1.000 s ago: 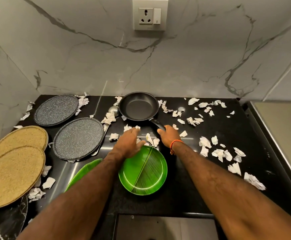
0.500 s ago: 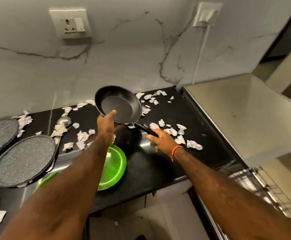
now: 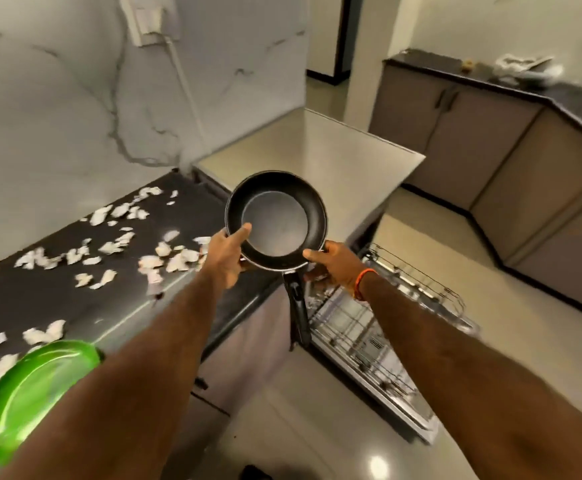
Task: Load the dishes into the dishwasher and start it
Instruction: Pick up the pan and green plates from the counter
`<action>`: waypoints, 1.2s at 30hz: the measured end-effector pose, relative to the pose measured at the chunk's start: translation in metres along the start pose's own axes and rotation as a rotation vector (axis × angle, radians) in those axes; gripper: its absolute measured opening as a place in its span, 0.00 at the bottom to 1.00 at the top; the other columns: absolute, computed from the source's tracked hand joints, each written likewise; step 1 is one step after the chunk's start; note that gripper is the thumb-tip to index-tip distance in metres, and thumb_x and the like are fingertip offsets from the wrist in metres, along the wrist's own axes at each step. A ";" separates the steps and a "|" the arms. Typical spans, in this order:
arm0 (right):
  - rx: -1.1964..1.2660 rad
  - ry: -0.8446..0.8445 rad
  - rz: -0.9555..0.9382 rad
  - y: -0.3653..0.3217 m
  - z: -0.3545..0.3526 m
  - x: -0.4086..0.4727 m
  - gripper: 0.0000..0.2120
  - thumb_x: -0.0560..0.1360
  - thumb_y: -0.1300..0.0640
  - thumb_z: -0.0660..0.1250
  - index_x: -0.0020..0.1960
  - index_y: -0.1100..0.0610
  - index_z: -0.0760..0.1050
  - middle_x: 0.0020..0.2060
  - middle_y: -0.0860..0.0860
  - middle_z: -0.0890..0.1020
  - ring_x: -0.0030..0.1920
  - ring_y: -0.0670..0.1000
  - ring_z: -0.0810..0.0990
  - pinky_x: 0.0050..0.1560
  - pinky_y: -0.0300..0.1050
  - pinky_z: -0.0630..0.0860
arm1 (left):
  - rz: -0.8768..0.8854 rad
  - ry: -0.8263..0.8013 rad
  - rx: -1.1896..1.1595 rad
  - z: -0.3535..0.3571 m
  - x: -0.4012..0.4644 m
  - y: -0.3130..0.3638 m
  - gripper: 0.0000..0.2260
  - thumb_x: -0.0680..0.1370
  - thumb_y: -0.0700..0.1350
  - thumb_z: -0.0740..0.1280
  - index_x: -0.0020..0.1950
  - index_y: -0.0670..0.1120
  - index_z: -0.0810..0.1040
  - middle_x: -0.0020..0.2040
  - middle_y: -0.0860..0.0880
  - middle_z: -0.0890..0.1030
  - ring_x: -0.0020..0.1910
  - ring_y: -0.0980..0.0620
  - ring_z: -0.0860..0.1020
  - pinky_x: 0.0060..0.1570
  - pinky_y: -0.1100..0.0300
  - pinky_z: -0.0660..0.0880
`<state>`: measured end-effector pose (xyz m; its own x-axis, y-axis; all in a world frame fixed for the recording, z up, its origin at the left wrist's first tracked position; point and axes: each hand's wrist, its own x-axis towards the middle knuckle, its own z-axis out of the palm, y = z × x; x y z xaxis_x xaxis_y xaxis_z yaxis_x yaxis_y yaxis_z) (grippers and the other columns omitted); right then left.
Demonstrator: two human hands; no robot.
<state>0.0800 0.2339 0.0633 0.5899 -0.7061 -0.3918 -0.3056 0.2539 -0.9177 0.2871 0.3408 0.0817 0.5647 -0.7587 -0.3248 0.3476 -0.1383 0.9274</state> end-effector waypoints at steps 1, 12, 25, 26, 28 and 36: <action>0.067 -0.003 0.029 0.008 -0.022 -0.012 0.10 0.79 0.58 0.68 0.57 0.62 0.75 0.46 0.61 0.83 0.39 0.58 0.84 0.32 0.47 0.81 | -0.025 -0.052 0.022 0.023 0.000 -0.009 0.08 0.81 0.48 0.70 0.57 0.46 0.80 0.46 0.45 0.84 0.48 0.42 0.84 0.47 0.39 0.82; 0.211 0.442 0.088 0.099 -0.207 -0.095 0.08 0.80 0.71 0.60 0.56 0.62 0.72 0.37 0.63 0.79 0.26 0.54 0.82 0.32 0.51 0.83 | -0.226 -0.515 0.177 0.217 -0.024 -0.073 0.24 0.73 0.55 0.75 0.65 0.44 0.80 0.59 0.44 0.85 0.59 0.43 0.83 0.59 0.42 0.78; -0.416 0.764 0.024 0.144 -0.300 -0.129 0.24 0.71 0.51 0.75 0.66 0.47 0.76 0.54 0.40 0.81 0.51 0.44 0.79 0.55 0.42 0.76 | 0.373 -0.740 1.035 0.353 0.024 -0.131 0.23 0.71 0.30 0.64 0.62 0.45 0.84 0.55 0.46 0.85 0.58 0.47 0.81 0.62 0.53 0.76; -0.522 0.776 0.027 0.142 -0.303 -0.127 0.27 0.71 0.48 0.75 0.69 0.46 0.74 0.57 0.41 0.81 0.51 0.44 0.79 0.56 0.42 0.75 | 0.432 -0.801 1.113 0.367 0.029 -0.134 0.25 0.69 0.30 0.63 0.62 0.45 0.83 0.57 0.46 0.85 0.58 0.47 0.81 0.64 0.54 0.75; -0.717 0.692 0.099 0.141 -0.302 -0.117 0.29 0.72 0.43 0.72 0.72 0.45 0.72 0.59 0.44 0.82 0.53 0.48 0.80 0.57 0.45 0.76 | 0.488 -0.959 1.232 0.390 0.038 -0.145 0.26 0.69 0.29 0.63 0.63 0.47 0.83 0.56 0.46 0.85 0.55 0.49 0.81 0.61 0.56 0.75; -0.520 0.809 0.586 0.213 -0.277 -0.074 0.13 0.76 0.52 0.65 0.58 0.54 0.69 0.49 0.56 0.83 0.50 0.62 0.82 0.48 0.49 0.76 | 0.313 -1.010 1.170 0.459 0.059 -0.241 0.27 0.72 0.33 0.63 0.71 0.44 0.74 0.74 0.42 0.72 0.74 0.41 0.68 0.73 0.42 0.66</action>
<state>-0.2359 0.1568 -0.0855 -0.3468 -0.8377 -0.4218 -0.7626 0.5137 -0.3931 -0.1071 0.0376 -0.0760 -0.3786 -0.8786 -0.2910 -0.7000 0.0661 0.7111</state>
